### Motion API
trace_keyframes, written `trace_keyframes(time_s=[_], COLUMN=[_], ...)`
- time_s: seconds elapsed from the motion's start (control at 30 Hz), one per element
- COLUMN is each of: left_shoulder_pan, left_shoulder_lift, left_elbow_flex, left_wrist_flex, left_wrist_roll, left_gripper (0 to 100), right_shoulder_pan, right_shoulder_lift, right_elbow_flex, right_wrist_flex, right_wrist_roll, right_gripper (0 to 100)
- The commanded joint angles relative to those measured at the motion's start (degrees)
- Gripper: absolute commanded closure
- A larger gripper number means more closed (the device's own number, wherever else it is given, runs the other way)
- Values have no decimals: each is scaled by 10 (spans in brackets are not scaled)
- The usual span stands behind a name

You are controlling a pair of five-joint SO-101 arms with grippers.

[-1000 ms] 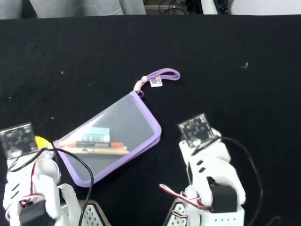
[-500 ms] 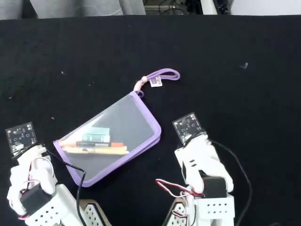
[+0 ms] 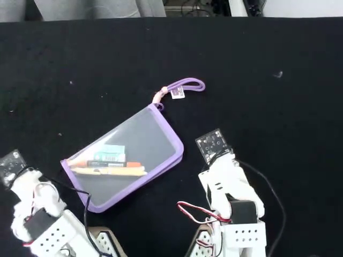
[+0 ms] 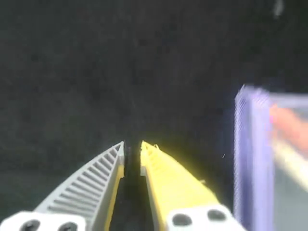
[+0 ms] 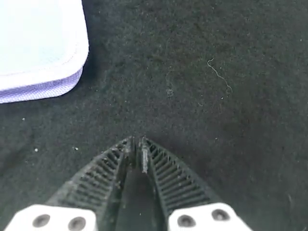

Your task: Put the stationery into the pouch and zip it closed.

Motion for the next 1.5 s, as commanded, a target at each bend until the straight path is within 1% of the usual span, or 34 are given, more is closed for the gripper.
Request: trace_keyframes(time_s=[0.0, 0.1, 0.27, 0.33, 0.43, 1.47], left_shoulder_pan=[1, 6, 3, 3, 3, 3], left_shoulder_lift=[-4, -4, -4, -4, -4, -4], left_elbow_flex=[19, 19, 19, 19, 19, 19], left_wrist_flex=[-27, -4, -4, -4, -4, -4], left_wrist_roll=[9, 9, 9, 9, 9, 8], left_gripper=[935, 935, 935, 935, 935, 935], right_shoulder_pan=[9, 9, 9, 8, 8, 8], right_shoulder_lift=[-47, -46, -44, -47, -48, -48], right_elbow_flex=[0, 0, 0, 0, 0, 0], right_wrist_flex=[3, 3, 4, 24, 81, 76], right_wrist_roll=[-3, -2, -2, -2, -1, -2], right_gripper=[986, 986, 986, 986, 985, 985])
